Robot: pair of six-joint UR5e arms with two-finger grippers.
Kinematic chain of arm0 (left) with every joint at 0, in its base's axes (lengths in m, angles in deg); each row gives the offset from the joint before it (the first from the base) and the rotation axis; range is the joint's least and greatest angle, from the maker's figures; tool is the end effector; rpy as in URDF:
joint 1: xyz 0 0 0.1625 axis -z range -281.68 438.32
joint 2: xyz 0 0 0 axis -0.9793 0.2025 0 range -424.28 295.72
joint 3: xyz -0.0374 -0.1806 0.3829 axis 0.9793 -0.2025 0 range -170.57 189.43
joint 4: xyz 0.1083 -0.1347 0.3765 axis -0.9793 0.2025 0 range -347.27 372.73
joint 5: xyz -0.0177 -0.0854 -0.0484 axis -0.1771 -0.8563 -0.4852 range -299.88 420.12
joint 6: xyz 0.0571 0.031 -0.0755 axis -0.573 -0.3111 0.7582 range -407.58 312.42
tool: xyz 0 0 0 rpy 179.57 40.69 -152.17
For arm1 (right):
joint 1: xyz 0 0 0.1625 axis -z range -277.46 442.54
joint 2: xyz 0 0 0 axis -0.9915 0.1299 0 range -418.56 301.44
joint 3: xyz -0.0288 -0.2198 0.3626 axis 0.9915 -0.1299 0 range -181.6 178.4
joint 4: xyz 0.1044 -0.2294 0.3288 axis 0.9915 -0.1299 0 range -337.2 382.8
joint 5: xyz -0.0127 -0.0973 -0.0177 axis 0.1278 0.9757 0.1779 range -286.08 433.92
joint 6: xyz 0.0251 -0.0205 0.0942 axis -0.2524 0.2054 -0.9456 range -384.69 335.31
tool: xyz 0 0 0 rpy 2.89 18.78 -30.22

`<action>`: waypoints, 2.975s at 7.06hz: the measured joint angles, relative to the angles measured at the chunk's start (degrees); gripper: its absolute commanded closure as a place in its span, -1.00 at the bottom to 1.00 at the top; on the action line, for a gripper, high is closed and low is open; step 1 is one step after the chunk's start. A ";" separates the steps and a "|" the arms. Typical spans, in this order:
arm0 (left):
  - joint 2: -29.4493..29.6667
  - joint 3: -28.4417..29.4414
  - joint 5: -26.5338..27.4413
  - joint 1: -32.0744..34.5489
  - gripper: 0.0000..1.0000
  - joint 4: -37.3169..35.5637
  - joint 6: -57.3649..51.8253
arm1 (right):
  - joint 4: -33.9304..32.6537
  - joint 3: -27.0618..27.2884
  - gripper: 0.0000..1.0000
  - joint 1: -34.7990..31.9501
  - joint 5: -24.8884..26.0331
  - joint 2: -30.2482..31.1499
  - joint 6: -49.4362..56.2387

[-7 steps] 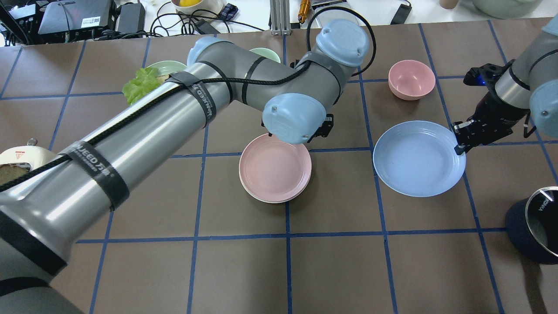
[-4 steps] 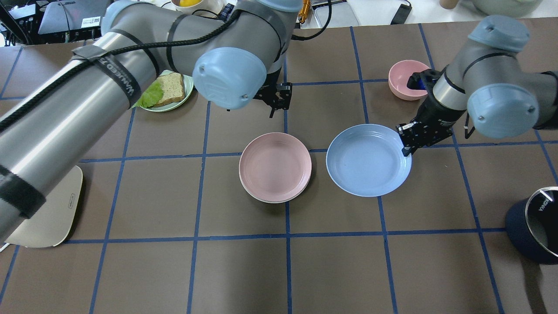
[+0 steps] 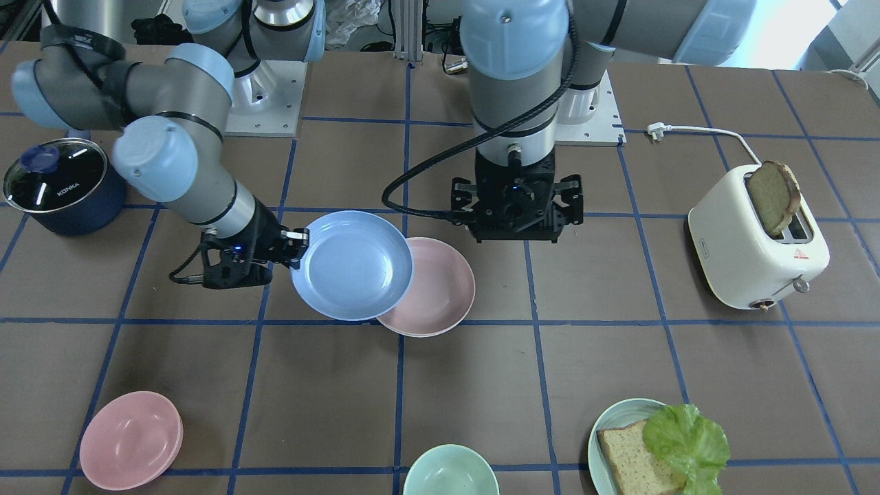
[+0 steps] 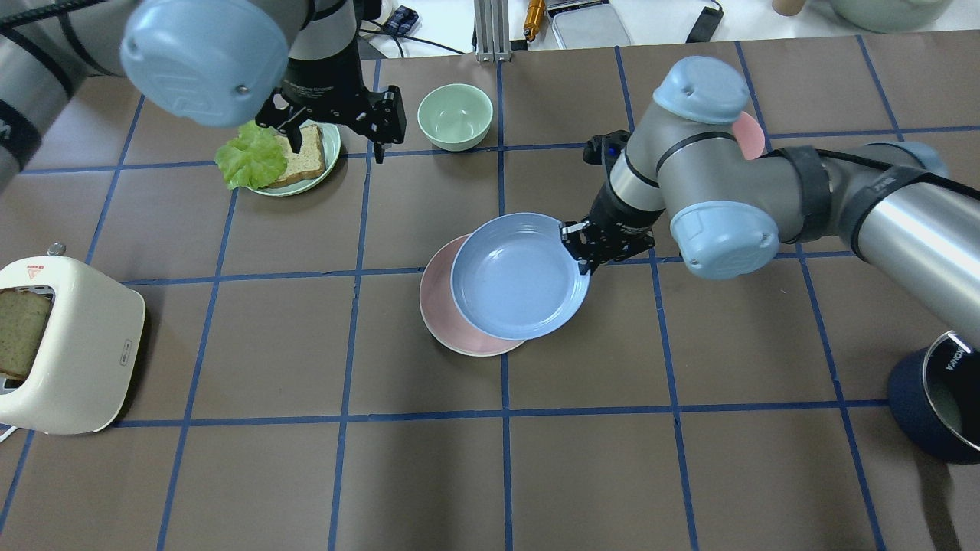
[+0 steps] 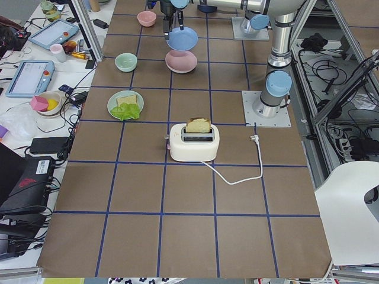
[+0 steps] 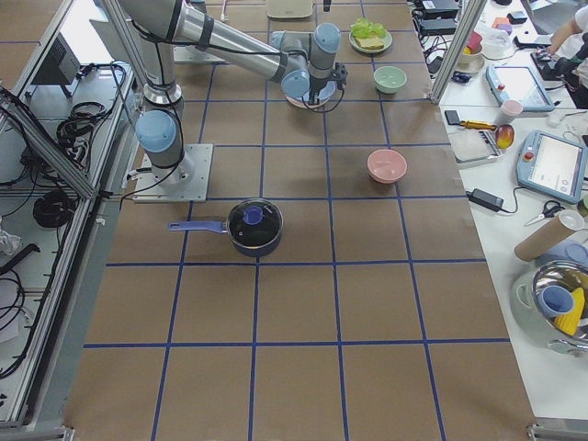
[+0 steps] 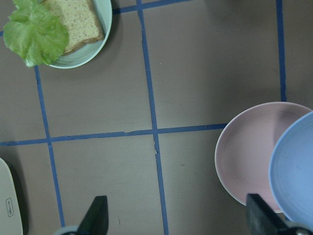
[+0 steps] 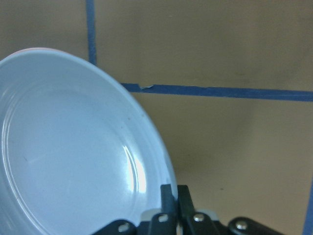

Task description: Stack three plates with pink and blue

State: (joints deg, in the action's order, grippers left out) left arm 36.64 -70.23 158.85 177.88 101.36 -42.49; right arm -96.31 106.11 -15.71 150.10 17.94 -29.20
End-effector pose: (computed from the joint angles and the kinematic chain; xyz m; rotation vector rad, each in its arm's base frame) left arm -0.2118 -0.5462 0.4787 0.1152 2.9897 -0.0499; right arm 0.2317 -0.5028 0.2722 -0.0882 2.9032 0.0924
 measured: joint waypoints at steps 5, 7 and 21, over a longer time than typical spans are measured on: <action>-3.02 0.01 -6.92 -8.50 -1.00 1.96 -2.89 | -5.06 0.03 -0.49 -5.17 0.56 -5.18 -1.25; -2.69 0.03 -6.85 -8.73 -1.00 0.43 -3.32 | -6.03 -1.55 -1.00 -5.47 1.40 -5.74 -1.28; -4.74 -0.59 -6.89 -8.22 -1.00 -0.24 -1.76 | 23.11 -14.53 -1.00 8.87 11.38 16.19 9.20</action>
State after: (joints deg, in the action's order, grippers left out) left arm 31.89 -70.82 151.96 169.66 101.12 -44.25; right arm -73.20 91.58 -6.84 161.48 34.14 -20.00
